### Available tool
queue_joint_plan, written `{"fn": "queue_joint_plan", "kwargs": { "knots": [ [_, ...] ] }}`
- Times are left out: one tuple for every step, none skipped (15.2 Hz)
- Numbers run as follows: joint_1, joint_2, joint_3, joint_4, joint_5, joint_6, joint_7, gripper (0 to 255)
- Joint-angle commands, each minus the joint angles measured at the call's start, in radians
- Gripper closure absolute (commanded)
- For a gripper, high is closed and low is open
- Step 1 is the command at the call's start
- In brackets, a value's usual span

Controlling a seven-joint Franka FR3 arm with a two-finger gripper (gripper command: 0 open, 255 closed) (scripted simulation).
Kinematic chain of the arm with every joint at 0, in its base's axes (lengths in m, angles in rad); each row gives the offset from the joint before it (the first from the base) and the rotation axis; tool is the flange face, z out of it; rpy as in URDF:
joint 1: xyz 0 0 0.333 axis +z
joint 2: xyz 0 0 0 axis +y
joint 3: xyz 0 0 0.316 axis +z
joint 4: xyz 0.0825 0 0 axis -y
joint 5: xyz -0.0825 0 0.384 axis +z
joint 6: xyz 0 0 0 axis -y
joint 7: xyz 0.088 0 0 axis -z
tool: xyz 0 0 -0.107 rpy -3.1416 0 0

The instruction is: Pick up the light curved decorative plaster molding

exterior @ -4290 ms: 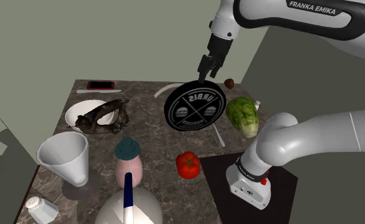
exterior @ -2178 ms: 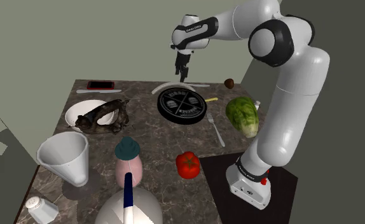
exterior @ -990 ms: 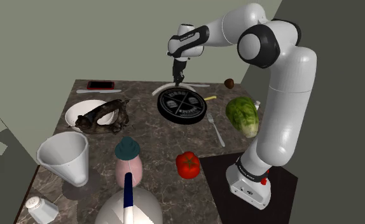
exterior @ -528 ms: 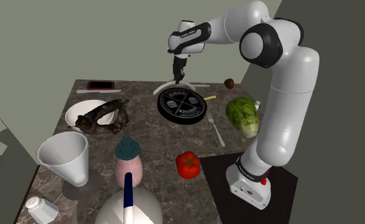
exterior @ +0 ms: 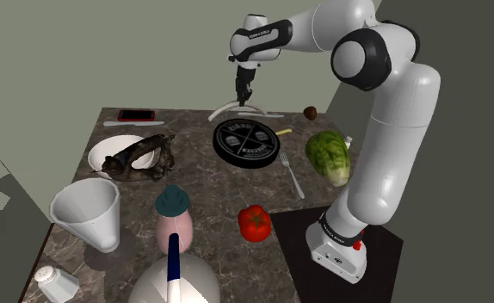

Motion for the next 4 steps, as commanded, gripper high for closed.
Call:
{"fn": "queue_joint_plan", "kwargs": {
  "knots": [
    [0.001, -0.01, -0.001, 0.012, -0.005, -0.022, 0.004, 255],
    [0.002, -0.015, -0.002, 0.02, -0.007, -0.034, 0.005, 255],
    [0.002, -0.016, -0.002, 0.021, -0.007, -0.036, 0.005, 255],
    [0.002, -0.016, -0.002, 0.021, -0.007, -0.036, 0.005, 255]
  ]
}}
